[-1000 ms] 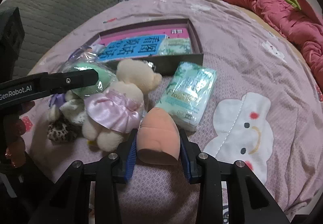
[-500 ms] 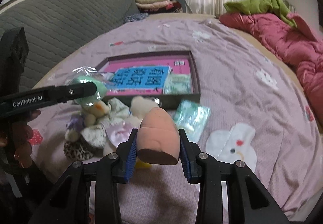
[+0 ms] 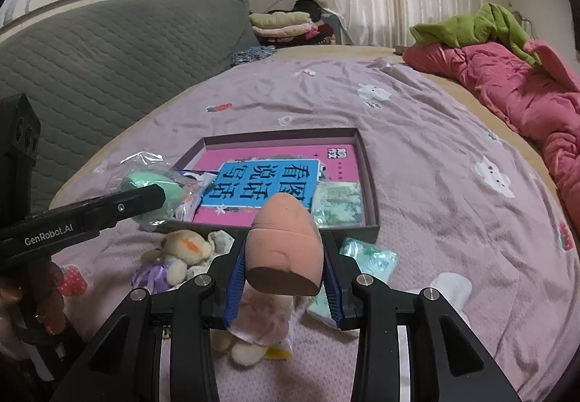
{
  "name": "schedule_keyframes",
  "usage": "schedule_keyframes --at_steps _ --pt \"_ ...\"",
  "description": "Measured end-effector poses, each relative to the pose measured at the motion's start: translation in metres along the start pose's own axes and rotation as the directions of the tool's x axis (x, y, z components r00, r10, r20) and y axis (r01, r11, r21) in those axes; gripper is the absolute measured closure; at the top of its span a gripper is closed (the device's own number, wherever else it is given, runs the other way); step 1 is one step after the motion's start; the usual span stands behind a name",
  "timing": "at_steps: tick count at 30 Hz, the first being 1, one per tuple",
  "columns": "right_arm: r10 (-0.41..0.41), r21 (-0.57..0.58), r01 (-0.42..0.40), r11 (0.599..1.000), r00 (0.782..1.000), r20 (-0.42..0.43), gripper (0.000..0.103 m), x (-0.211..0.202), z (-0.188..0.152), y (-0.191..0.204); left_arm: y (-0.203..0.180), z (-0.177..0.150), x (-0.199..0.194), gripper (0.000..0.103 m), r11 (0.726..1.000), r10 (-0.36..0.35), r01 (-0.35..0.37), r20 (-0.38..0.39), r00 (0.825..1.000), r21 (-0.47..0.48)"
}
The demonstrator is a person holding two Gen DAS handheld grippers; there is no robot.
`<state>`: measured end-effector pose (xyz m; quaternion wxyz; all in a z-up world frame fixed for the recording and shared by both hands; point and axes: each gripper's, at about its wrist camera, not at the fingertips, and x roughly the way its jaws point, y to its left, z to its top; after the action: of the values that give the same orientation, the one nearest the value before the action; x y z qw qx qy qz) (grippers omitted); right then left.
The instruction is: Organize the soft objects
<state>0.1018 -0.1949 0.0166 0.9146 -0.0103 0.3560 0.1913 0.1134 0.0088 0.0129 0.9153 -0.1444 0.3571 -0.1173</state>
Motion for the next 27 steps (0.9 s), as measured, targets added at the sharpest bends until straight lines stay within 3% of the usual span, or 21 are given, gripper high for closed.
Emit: schedule_keyframes --at_steps 7,27 --pt "0.023 -0.020 -0.022 1.000 1.000 0.021 0.064 0.014 0.015 0.003 0.005 0.011 0.002 0.062 0.998 0.061 -0.061 0.039 0.997 0.006" --pt "0.034 -0.051 -0.033 0.998 0.999 0.021 0.064 0.054 0.044 -0.001 0.004 0.031 0.029 0.062 0.994 0.100 -0.101 0.041 0.994 0.030"
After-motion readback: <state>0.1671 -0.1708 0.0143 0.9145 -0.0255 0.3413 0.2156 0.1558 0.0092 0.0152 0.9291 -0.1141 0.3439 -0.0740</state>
